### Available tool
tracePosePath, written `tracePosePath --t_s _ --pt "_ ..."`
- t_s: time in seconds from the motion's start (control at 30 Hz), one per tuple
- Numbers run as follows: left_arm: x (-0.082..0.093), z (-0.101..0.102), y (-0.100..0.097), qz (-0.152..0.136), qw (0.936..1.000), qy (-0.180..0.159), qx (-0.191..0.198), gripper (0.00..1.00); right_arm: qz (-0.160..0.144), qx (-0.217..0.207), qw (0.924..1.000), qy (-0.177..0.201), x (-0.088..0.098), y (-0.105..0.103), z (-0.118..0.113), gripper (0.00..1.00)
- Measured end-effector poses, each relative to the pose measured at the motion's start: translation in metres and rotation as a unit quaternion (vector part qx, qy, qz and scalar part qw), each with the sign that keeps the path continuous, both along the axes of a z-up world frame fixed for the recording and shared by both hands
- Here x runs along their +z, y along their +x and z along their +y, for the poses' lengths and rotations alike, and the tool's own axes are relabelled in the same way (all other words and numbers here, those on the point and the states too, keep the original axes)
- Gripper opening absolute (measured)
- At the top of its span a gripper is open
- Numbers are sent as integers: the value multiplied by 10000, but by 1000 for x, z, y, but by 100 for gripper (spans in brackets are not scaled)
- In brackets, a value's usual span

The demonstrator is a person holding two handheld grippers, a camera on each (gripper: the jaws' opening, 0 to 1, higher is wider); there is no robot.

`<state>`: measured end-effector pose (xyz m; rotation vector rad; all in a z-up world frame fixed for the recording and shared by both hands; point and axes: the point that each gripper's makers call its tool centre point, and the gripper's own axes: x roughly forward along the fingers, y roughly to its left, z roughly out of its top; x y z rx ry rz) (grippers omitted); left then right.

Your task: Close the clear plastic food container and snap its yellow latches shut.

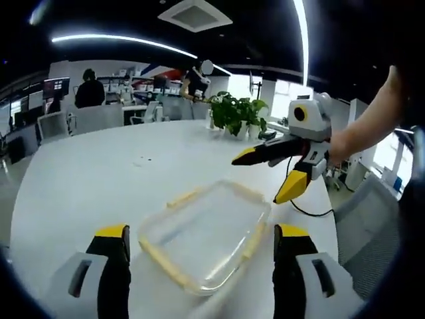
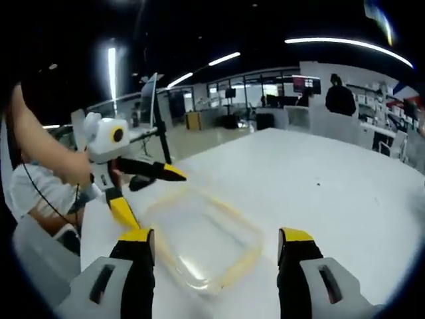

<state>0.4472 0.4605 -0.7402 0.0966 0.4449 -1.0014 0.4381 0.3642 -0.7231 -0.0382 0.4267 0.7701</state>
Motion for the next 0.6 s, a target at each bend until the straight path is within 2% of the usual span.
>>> tracePosePath --t_s 0.1,0.27,0.4,0.6 --pt "3 3 -1 46 9999 -85 142 88 13 -126 9999 107 5 -1 -4 75" --pt "0 11 -8 139 9995 -35 264 87 56 -225 9997 122 6 -4 -10 74" --pt "9 16 -16 153 9994 -39 306 87 53 -248 9996 142 13 -9 -12 74" --pt "21 32 -13 252 9982 -186 520 86 -32 -357 9990 250 26 -15 -15 73"
